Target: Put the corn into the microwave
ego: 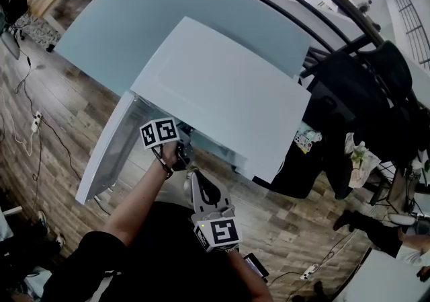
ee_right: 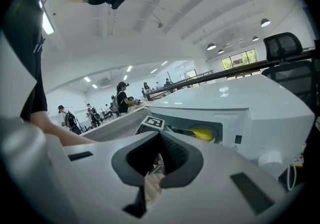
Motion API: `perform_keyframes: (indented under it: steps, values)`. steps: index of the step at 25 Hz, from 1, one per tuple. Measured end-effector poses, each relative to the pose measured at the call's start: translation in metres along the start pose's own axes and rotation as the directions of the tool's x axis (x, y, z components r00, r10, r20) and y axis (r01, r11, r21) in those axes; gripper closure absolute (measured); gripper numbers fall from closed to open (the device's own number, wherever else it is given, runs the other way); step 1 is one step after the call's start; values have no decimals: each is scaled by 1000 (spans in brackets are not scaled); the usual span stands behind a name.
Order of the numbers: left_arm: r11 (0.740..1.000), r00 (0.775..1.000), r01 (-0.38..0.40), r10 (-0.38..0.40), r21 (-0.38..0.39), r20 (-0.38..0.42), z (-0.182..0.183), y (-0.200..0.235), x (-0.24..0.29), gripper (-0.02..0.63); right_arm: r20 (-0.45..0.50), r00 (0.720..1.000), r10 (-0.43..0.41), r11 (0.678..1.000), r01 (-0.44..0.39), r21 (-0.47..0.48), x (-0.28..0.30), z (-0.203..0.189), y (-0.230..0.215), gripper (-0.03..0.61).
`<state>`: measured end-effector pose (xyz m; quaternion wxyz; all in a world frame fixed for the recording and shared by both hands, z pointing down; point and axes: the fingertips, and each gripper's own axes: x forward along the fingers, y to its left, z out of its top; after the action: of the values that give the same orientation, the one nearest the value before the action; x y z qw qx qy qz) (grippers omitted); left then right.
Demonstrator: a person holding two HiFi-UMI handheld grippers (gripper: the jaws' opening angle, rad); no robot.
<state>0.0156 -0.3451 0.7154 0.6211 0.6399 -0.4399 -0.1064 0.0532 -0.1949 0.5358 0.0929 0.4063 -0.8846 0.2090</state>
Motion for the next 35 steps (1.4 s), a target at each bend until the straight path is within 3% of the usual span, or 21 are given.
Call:
perform_keyframes:
  steps: [3, 6, 8, 12, 14, 16, 27, 32, 35]
  values:
    - [991, 998, 3, 6, 133, -66, -10, -3, 1, 377, -2, 1000, 2, 1000, -2, 2, 0, -1, 1, 571]
    - [961, 990, 25, 14, 277, -139, -22, -5, 2, 376, -3, 1000, 1, 1000, -1, 7, 1, -2, 0, 571]
    - [924, 983, 30, 43, 382, -180, -29, -5, 2, 376, -6, 1000, 1, 1000, -1, 7, 1, -3, 0, 571]
    - [820, 964, 26, 130, 572, -230, -40, 0, 1, 376, -8, 1000, 2, 1000, -2, 6, 0, -4, 0, 571]
    - [769, 954, 40, 161, 638, -252, -45, 2, 0, 376, -8, 1000, 2, 1000, -2, 6, 0, -5, 0, 571]
    - [736, 947, 58, 174, 674, -271, -49, 4, -2, 377, -7, 1000, 1, 1000, -1, 8, -1, -5, -1, 571]
    - [761, 945, 75, 152, 644, -290, -61, 11, -12, 378, -7, 1000, 3, 1000, -3, 13, -2, -7, 0, 571]
    - [793, 961, 88, 93, 603, -262, -57, 3, -19, 380, -9, 1000, 2, 1000, -2, 23, -2, -9, 0, 571]
    - [791, 963, 85, 90, 606, -253, -58, 2, -24, 425, -3, 1000, 3, 1000, -3, 23, -2, -9, 1, 571]
